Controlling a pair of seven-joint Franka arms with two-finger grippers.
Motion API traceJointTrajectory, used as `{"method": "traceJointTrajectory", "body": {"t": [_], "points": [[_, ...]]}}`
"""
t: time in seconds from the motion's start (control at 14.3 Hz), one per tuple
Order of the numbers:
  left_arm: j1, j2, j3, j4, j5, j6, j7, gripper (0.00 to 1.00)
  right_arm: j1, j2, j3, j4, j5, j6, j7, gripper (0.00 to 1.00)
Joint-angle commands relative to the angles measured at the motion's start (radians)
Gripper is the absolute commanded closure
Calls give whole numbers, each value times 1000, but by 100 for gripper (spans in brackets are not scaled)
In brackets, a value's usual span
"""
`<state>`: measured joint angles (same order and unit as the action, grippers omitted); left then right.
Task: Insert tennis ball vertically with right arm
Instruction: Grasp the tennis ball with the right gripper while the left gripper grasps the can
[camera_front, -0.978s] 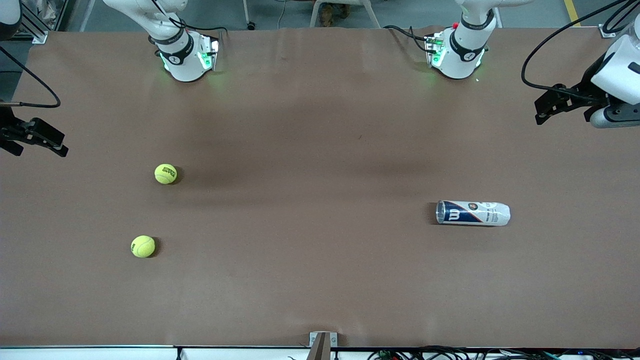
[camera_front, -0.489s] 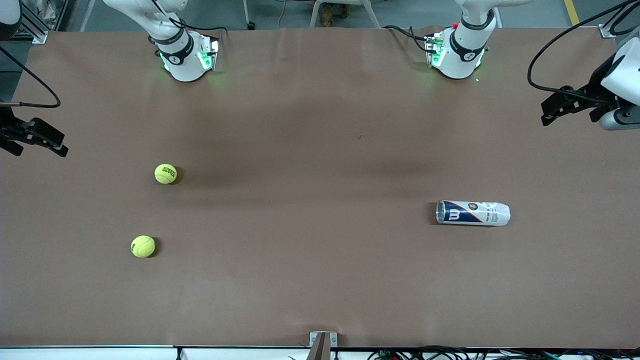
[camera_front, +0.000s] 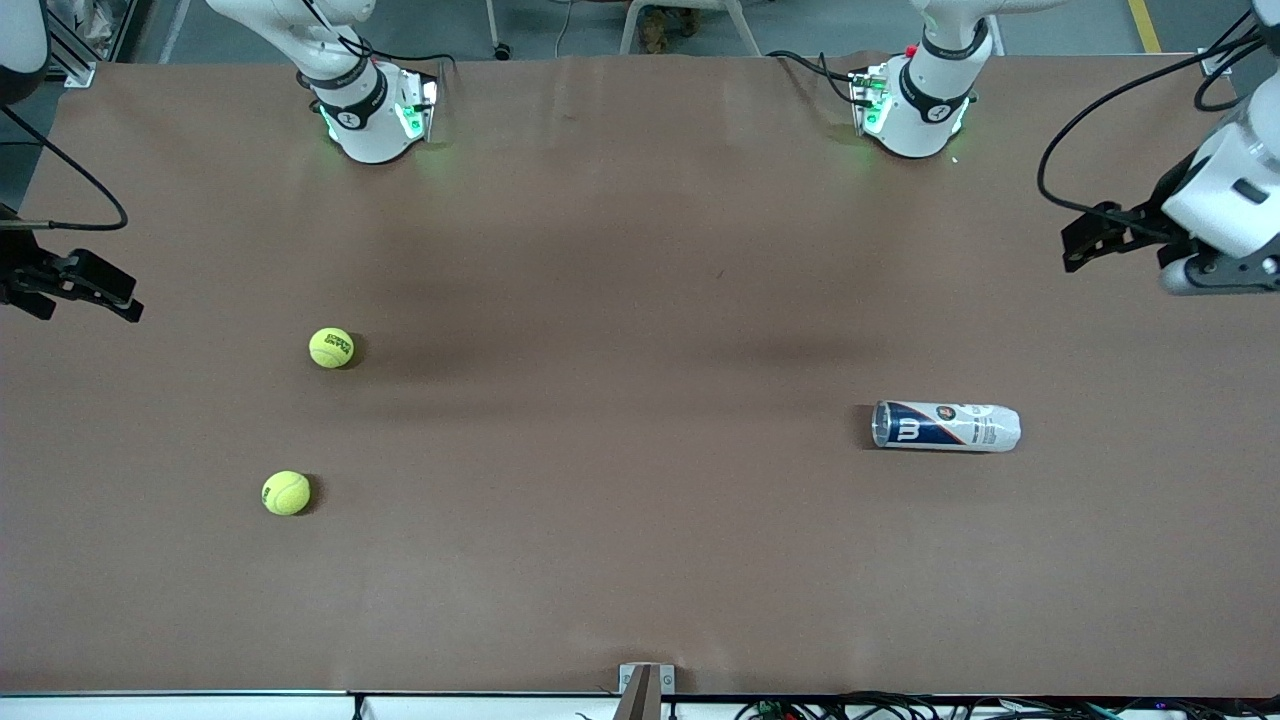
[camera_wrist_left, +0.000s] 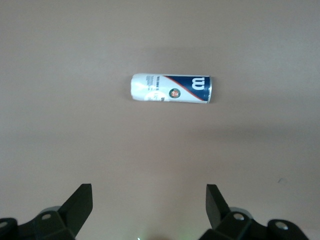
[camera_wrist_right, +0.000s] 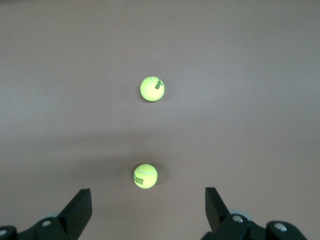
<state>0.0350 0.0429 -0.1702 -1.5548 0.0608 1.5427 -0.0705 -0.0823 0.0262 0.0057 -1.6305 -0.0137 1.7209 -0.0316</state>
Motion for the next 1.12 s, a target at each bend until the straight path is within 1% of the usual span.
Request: {"method": "traceJointTrajectory", "body": {"t": [0.0, 0.21, 0.42, 0.63, 0.7, 0.84, 0.91, 0.98, 1.05], "points": [[-12, 67, -9, -10, 24, 60, 114, 0, -8, 52, 5, 6, -9, 17, 10, 0], [-9, 142, -9, -15, 22, 109, 343, 0, -2, 119, 7, 29, -5, 25, 10, 0], [-47, 215, -9, -15, 43, 158, 507, 0, 6, 155, 8, 24, 6, 8, 10, 0], [-101, 302, -12, -16, 155, 169, 636, 0, 32, 175, 10, -46, 1, -10, 12, 0], [-113, 336, -12, -15, 174, 171, 687, 0, 33, 173, 10, -89, 1, 3, 12, 0], [-127, 389, -12, -13, 218, 185, 773, 0, 32, 188, 10, -127, 3, 8, 12, 0], [-148, 420, -15, -8, 276, 195, 817, 0, 33, 195, 10, -149, 3, 12, 12, 0], [-191, 451, -17, -10, 365, 204, 840, 0, 33, 202, 10, -172, 3, 17, 12, 0], [-201, 474, -18, -14, 387, 206, 841, 0, 35, 205, 10, -199, 3, 29, 12, 0]]}}
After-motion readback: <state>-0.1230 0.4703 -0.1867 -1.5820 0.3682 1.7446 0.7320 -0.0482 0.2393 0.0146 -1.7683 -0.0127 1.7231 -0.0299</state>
